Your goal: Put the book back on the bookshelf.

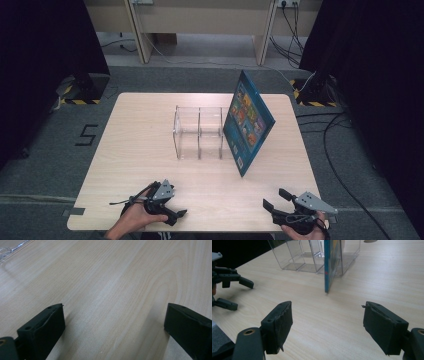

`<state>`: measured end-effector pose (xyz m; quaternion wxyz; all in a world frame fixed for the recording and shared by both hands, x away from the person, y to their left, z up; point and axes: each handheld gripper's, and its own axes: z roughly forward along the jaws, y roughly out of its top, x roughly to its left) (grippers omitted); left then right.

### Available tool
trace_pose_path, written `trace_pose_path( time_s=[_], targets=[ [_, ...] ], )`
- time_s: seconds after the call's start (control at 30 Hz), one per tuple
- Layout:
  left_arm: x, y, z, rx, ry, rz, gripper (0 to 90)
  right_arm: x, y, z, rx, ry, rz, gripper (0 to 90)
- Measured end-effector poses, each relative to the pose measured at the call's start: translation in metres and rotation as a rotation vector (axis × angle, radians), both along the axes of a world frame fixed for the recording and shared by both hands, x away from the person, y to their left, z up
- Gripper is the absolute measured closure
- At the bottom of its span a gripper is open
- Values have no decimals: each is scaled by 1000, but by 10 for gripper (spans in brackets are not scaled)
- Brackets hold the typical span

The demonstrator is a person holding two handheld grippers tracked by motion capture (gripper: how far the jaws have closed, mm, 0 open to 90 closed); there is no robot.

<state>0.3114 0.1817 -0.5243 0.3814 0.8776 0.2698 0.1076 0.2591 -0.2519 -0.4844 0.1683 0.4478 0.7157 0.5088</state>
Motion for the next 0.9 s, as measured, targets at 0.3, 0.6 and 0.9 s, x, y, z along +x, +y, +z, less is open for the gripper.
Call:
trace_pose_path(
  time_s=[0.3, 0.6, 0.9],
  targets=[
    [0, 0, 0, -1, -1, 0, 22, -3, -1, -4, -62, 28, 22, 229],
    [0, 0, 0, -1, 0, 0, 22, -9, -2, -8, -118, 71, 33, 221],
    [0, 0, 0, -1, 0, 0, 22, -14, -4, -11, -153, 93, 33, 219]
  ],
)
